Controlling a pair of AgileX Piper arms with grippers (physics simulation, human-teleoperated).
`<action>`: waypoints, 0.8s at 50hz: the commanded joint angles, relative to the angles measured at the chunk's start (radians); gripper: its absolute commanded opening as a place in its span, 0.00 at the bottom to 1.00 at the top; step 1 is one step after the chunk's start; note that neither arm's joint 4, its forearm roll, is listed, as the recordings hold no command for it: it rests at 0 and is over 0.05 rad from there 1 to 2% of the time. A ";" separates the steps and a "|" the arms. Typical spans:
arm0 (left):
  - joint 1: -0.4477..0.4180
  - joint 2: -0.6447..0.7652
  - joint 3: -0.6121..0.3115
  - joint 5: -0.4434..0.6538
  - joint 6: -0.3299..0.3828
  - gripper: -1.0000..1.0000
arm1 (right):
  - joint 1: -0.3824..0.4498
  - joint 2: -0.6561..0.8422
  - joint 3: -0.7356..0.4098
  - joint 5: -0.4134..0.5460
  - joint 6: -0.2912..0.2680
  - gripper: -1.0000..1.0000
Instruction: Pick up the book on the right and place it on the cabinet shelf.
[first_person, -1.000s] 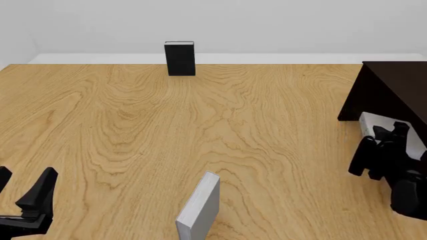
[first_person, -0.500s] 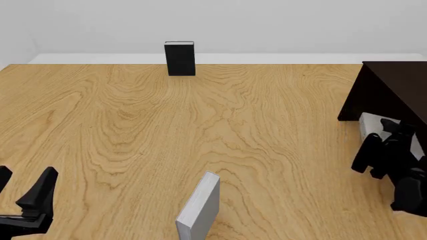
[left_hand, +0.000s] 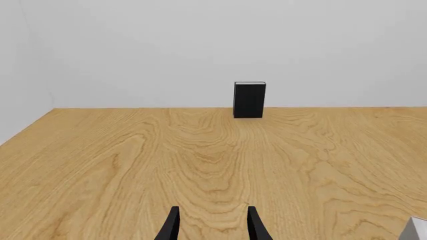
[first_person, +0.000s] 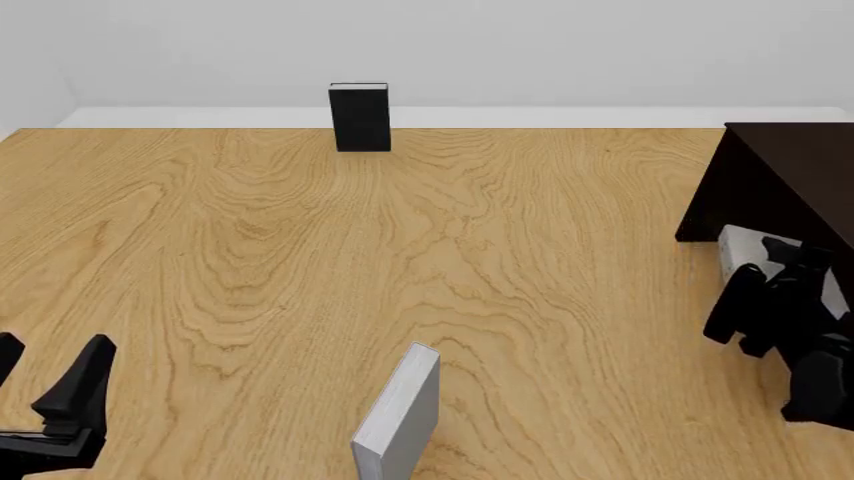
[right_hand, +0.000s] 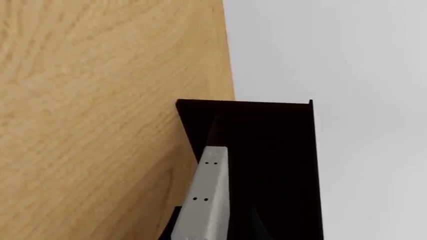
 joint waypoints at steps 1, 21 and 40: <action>0.000 -0.001 0.000 0.001 0.001 1.00 | -0.003 0.025 0.004 0.026 0.007 1.00; -0.001 -0.011 0.000 0.011 -0.003 1.00 | 0.042 0.000 0.002 0.047 0.004 1.00; -0.001 -0.008 0.000 0.008 -0.002 1.00 | 0.084 -0.025 0.007 0.061 0.014 1.00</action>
